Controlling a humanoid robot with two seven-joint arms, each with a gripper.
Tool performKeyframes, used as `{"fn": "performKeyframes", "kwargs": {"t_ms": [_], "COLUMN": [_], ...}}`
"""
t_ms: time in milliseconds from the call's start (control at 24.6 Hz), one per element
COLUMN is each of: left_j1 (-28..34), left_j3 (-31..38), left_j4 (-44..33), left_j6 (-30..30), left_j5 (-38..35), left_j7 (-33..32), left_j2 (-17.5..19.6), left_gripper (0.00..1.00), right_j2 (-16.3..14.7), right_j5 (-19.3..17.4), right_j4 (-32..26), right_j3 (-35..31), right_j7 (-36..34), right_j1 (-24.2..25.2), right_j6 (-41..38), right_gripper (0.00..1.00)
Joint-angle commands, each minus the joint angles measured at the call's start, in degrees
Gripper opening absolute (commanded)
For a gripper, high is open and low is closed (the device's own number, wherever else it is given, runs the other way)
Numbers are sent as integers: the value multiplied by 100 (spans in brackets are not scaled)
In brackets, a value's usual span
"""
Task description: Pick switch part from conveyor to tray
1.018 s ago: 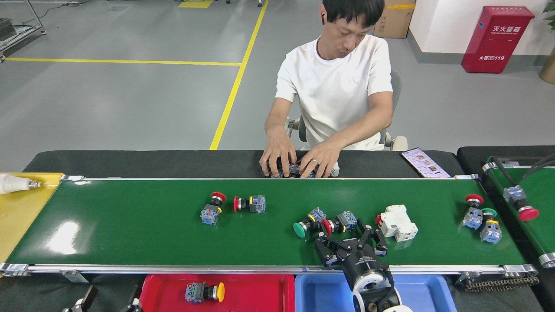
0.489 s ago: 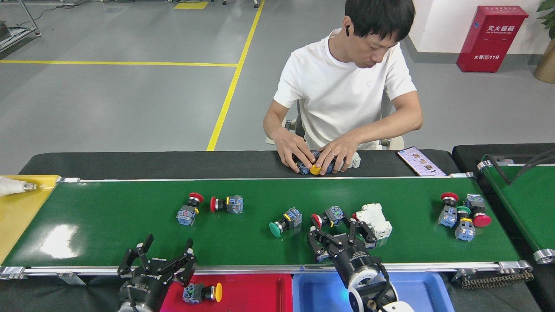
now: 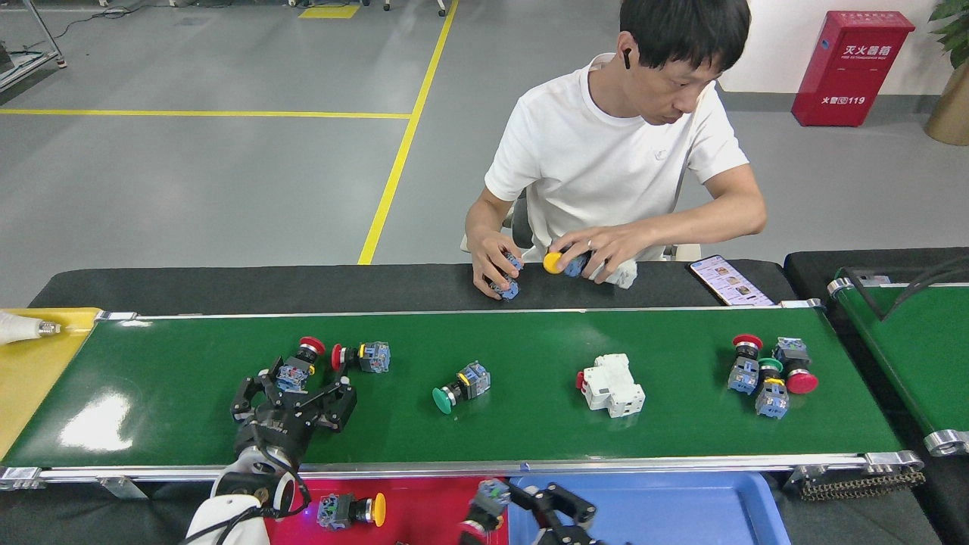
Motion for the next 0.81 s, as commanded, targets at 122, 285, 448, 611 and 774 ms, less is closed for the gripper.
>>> {"fn": "performKeyframes", "kwargs": {"t_ms": [122,285,448,611,774], "left_j1": [-248,-204,103,1273,2890], "left_j3": [-6,12,56,91,12], "left_j4": [451,442,118,-1606,-3697], "left_j6": [-175,-325,-491,-685,-773], "left_j5": [18,88,387,571,527], "left_j7": [198,207,348,348,348], "left_j2": [333,386,386,438,438], "left_gripper": [23,7,4,5,5], "right_j2": [29,-24,-15,-33,-218], "right_j5": [12,12,29,73,354], "right_j4": [-42,-403,-745,-781,-807], "right_j3": [-91,-794,-1910,-2569,-2895], "right_j7": [91,91,65,-102,-603], "right_j1": [-70,-44,9,176,668], "right_j6": [-35,158,623,1450,2013], "right_gripper": [97,94,90,87,90]}}
